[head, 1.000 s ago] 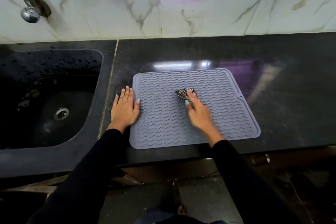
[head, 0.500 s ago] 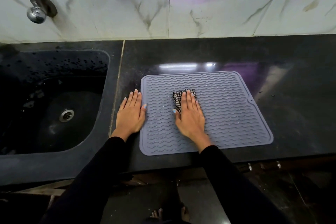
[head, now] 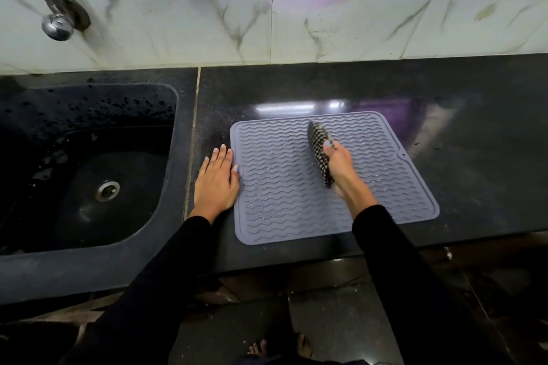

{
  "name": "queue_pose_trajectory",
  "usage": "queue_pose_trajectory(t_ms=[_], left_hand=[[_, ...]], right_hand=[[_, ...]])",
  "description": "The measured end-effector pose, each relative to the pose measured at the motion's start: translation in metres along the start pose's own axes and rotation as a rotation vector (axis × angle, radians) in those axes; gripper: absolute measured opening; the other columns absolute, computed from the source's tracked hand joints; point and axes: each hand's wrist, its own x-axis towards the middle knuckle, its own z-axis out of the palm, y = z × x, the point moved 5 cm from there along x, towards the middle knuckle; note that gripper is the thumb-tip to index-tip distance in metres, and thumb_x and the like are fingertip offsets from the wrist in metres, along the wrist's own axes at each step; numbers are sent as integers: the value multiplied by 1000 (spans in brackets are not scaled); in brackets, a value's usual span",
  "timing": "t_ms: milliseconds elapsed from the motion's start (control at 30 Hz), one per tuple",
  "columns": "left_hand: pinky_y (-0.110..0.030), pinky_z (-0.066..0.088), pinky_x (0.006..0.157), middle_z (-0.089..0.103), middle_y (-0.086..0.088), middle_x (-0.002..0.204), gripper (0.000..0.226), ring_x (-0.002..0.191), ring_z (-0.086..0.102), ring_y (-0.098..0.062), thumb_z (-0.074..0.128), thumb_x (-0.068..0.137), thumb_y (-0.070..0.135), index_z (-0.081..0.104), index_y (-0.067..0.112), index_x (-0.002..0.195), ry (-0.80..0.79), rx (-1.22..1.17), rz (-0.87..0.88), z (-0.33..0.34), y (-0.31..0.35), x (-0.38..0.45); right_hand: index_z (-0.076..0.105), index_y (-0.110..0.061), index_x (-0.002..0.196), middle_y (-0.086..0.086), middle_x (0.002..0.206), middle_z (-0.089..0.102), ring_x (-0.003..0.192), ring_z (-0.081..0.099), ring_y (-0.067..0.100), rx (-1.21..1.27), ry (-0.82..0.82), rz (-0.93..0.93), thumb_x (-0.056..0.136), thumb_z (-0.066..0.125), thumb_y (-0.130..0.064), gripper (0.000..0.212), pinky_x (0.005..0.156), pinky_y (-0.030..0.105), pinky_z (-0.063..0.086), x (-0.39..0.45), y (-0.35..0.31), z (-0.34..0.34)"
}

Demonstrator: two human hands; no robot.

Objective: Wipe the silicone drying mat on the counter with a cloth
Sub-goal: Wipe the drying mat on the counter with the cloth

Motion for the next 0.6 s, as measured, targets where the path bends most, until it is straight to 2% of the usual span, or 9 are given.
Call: queue_pose_trajectory(t_ms=[67,167,233,300,600], left_hand=[[-33,6,117,24,-9,153,61,144,16,-19,16,90,33,29,6,143,7,-23,-4,-2,1,-1],[-35,7,118,25,-10,153,56,143,16,-20,20,94,29,30,6,143,8,-21,-1,-2,0,-1],[-34,7,118,24,-10,153,54,143,16,-20,22,95,27,29,6,144,3,-12,4,1,-1,0],[-33,5,117,24,-9,153,59,143,17,-20,17,91,31,29,7,144,8,-5,3,3,-3,0],[-35,6,118,21,-8,154,59,144,13,-19,14,91,30,24,8,145,-12,37,19,2,-1,1]], right_hand=[[41,-16,140,3,136,50,114,51,18,-137,82,-22,99,38,-21,41,97,30,41,-6,-6,-8],[21,-20,147,-2,154,22,140,26,20,-556,60,-176,100,34,-25,49,115,40,23,-34,-2,2],[9,-14,149,2,157,2,146,5,20,-845,-4,-252,100,30,-29,55,120,38,8,-46,18,20],[-1,-10,149,7,157,-7,146,-6,19,-1069,18,-340,100,25,-35,61,120,34,0,-46,33,29],[2,-9,149,7,158,-4,145,-6,16,-1104,24,-373,99,26,-30,60,118,28,-4,-41,35,27]])
